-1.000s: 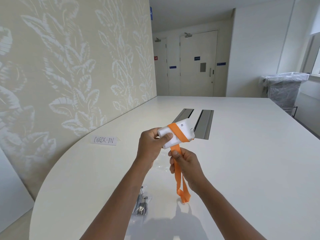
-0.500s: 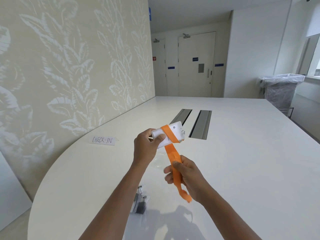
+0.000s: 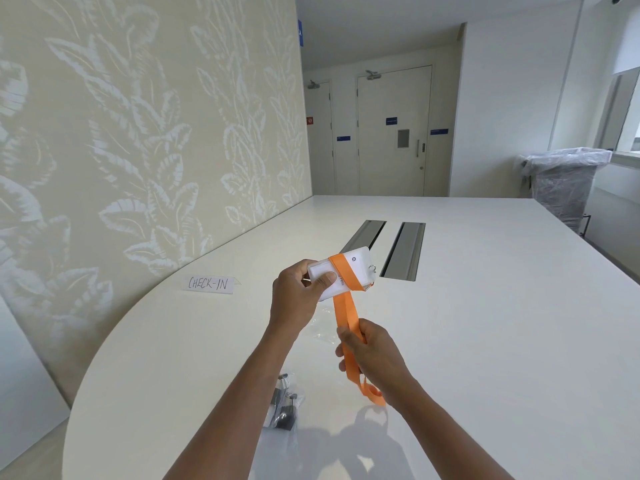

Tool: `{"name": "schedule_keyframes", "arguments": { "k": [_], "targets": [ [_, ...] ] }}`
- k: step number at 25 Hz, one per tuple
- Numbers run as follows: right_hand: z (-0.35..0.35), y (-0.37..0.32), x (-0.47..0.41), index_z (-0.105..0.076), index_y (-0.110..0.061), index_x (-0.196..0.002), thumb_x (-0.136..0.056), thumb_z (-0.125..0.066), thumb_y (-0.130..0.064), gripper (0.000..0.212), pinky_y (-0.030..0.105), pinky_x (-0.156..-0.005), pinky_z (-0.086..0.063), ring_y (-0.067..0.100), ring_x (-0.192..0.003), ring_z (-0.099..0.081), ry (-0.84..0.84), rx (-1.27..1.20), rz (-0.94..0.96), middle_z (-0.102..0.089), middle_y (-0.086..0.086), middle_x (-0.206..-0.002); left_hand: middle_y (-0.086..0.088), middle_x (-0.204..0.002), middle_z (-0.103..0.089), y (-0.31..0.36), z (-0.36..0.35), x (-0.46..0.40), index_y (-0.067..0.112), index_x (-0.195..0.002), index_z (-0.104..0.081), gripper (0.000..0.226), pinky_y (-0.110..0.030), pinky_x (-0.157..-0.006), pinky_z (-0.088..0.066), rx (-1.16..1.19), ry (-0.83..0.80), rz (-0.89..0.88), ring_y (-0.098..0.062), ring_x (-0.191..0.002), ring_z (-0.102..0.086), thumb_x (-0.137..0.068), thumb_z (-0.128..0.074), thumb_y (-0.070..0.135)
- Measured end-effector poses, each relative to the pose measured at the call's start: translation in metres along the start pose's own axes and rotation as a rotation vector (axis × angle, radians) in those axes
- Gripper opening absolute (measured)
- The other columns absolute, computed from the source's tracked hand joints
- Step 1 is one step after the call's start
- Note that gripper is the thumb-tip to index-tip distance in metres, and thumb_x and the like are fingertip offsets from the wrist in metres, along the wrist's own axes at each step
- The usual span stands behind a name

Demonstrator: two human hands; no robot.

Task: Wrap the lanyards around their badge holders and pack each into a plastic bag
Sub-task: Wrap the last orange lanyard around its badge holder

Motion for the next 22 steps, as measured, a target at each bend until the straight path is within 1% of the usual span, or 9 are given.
{"name": "schedule_keyframes", "arguments": {
  "k": [3,5,6,8,10,13,15,19,22],
  "targets": [
    [-0.003,0.004,-0.003,-0.067,-0.018,-0.095,-0.105,-0.041,-0.042,0.037,0.024,-0.063,-0.058,0.016,-0.074,-0.075,-0.032,-0.059,0.023,-0.078,-0.004,-0.081,-0.003,-0.100,-0.071,0.001,-0.001,0.001,0.013,-0.110,-0.067,0.030,-0.025,-0.067,-0.058,0.009,-0.013,0.004,-0.019,-0.091,-0.067,-0.091,-0.073,0.035],
    [0.001,0.006,-0.006,-0.071,-0.020,-0.094,-0.105,-0.040,-0.043,0.040,0.022,-0.069,-0.057,0.013,-0.080,-0.074,0.015,-0.011,0.059,-0.077,-0.006,-0.084,-0.004,-0.097,-0.071,0.004,-0.002,0.001,0.014,-0.107,-0.068,0.026,-0.026,-0.065,-0.058,0.046,-0.022,-0.004,-0.020,-0.088,-0.068,-0.091,-0.073,0.034],
    [0.006,0.006,-0.008,-0.072,-0.019,-0.092,-0.105,-0.042,-0.043,0.041,0.019,-0.069,-0.055,0.013,-0.079,-0.072,0.059,0.020,0.076,-0.076,-0.005,-0.082,-0.004,-0.095,-0.071,0.005,-0.002,0.000,0.013,-0.105,-0.069,0.025,-0.024,-0.063,-0.056,0.072,-0.031,-0.006,-0.019,-0.086,-0.067,-0.091,-0.074,0.033],
    [0.016,0.004,-0.010,-0.071,-0.018,-0.088,-0.105,-0.046,-0.037,0.035,0.010,-0.056,-0.047,0.008,-0.065,-0.064,0.143,0.051,0.115,-0.069,-0.001,-0.071,-0.005,-0.092,-0.071,0.010,-0.004,0.000,0.011,-0.105,-0.070,0.024,-0.019,-0.059,-0.050,0.124,-0.055,-0.008,-0.017,-0.082,-0.065,-0.091,-0.074,0.030],
    [0.024,-0.001,-0.013,-0.069,-0.022,-0.089,-0.105,-0.048,-0.025,0.026,0.009,-0.049,-0.043,0.002,-0.058,-0.058,0.188,0.071,0.154,-0.067,-0.007,-0.069,-0.004,-0.090,-0.070,0.016,-0.004,0.001,0.011,-0.105,-0.070,0.023,-0.016,-0.059,-0.048,0.182,-0.079,-0.011,-0.015,-0.080,-0.063,-0.090,-0.075,0.029],
    [0.033,-0.007,-0.020,-0.062,-0.026,-0.098,-0.105,-0.044,-0.016,0.021,0.017,-0.058,-0.050,-0.001,-0.081,-0.066,0.218,0.080,0.166,-0.075,-0.015,-0.087,-0.002,-0.088,-0.071,0.026,-0.006,0.002,0.016,-0.101,-0.070,0.017,-0.018,-0.061,-0.050,0.289,-0.130,-0.019,-0.015,-0.081,-0.065,-0.090,-0.076,0.027],
    [0.037,-0.011,-0.023,-0.057,-0.028,-0.098,-0.105,-0.045,-0.018,0.017,0.021,-0.063,-0.050,0.001,-0.088,-0.067,0.248,0.099,0.173,-0.075,-0.019,-0.088,0.001,-0.083,-0.071,0.034,-0.007,0.003,0.018,-0.097,-0.070,0.017,-0.019,-0.060,-0.051,0.375,-0.170,-0.021,-0.013,-0.079,-0.065,-0.086,-0.077,0.029],
    [0.042,-0.021,-0.023,-0.065,-0.033,-0.082,-0.093,-0.063,-0.011,0.025,0.015,-0.066,-0.045,0.006,-0.080,-0.064,0.332,0.086,0.262,-0.072,-0.017,-0.084,0.006,-0.078,-0.072,0.044,-0.012,0.004,0.023,-0.091,-0.071,0.018,-0.025,-0.063,-0.053,0.485,-0.207,-0.004,-0.010,-0.077,-0.067,-0.077,-0.075,0.034],
    [0.035,-0.022,-0.023,-0.068,-0.031,-0.078,-0.089,-0.066,-0.005,0.028,0.010,-0.058,-0.045,0.007,-0.058,-0.059,0.324,0.008,0.287,-0.071,-0.015,-0.078,0.002,-0.085,-0.072,0.040,-0.014,0.004,0.022,-0.096,-0.071,0.018,-0.027,-0.065,-0.054,0.498,-0.192,0.020,-0.016,-0.085,-0.067,-0.082,-0.076,0.033]
  ]
}}
Point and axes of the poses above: each hand's wrist, its own x-axis away from the middle knuckle, its own z-axis out of the back of the hand, y = z × x, the point moved 8 cm from there along -x, towards the middle knuckle
